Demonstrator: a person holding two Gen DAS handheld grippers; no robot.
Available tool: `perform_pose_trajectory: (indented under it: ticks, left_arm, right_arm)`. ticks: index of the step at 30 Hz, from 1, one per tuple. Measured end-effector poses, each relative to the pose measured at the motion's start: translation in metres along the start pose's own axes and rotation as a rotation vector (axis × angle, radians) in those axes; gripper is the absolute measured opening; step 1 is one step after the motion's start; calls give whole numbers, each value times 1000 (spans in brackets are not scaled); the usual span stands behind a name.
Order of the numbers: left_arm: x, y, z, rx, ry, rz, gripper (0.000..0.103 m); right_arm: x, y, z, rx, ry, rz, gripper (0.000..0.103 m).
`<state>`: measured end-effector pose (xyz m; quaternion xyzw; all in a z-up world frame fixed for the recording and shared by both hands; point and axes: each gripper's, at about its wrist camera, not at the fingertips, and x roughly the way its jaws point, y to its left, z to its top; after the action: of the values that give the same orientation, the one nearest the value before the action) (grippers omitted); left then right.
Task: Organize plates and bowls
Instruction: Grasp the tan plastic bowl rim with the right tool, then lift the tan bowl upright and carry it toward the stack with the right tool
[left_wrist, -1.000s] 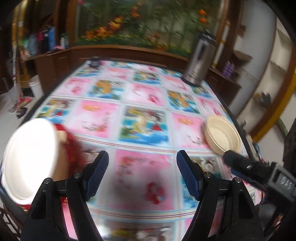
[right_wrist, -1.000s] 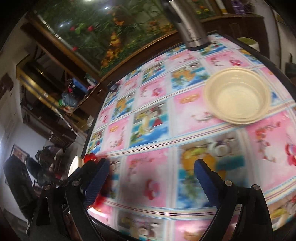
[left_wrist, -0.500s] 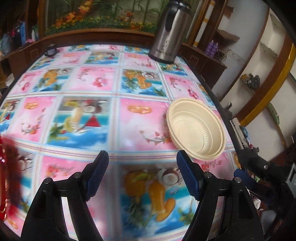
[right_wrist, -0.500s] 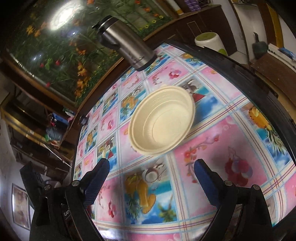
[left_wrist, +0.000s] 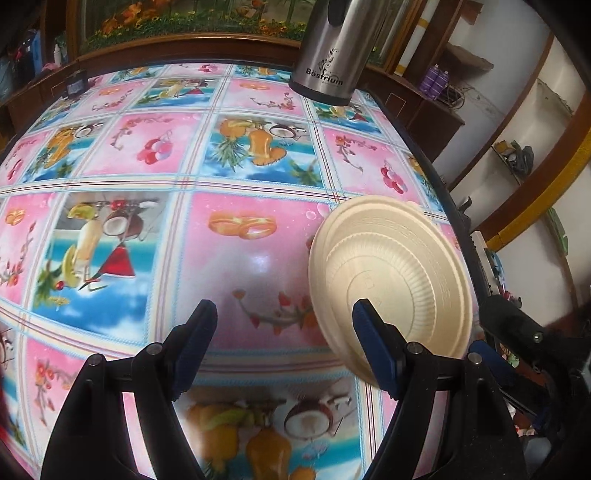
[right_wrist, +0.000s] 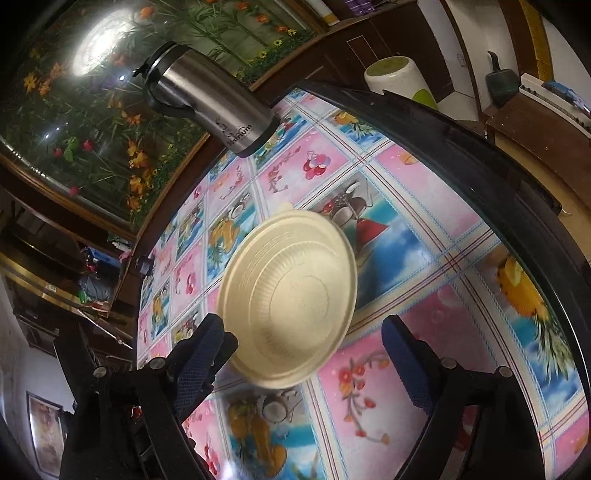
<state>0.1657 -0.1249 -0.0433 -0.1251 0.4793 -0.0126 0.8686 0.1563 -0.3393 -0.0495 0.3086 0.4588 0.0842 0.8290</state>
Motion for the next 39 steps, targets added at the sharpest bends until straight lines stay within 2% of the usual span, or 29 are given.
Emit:
perform_pose_trajectory:
  ticks: [4,8,12,13,14,15,16,17,18,20,22,39]
  left_arm:
    - [10,-3,2,2,11,7,75]
    - [18,-6,4,13,4,31,75]
    - [25,-8,3,23,6,41,75]
    - [26,-8,2,27,6,50,72]
    - [26,-8,2,32,0,63,61]
    - [27,-9,2,39,-2,73,57]
    - [27,-9,2,51,-7,91,46]
    - [27,-10,2,64,-8,108,36]
    - [27,-10,2,69,-8,101,33]
    - [25,-13,0,91,-6,99,19]
    - [22,-16,-3,111,-10,110,13]
    - [-18,11,-27,104,-50,101,14]
  right_arm:
    - [12,-4,5,4,17,-24,75]
    - [21,-7,6,2,29,-40,70]
    - [27,-7,7,-8,39,-60,59]
    - [28,-7,7,-9,41,-64,56]
    - [30,-8,7,-9,43,-67,53]
    - [31,-8,7,-11,45,-72,47]
    - [32,-8,7,-15,48,-79,36]
    - [33,-8,6,-20,50,-86,29]
    - [34,-9,6,-22,54,-92,17]
    - [36,-9,5,-20,64,-77,15]
    - [35,-6,1,-32,65,-68,12]
    - [12,22,-35,-111,37,-54,12]
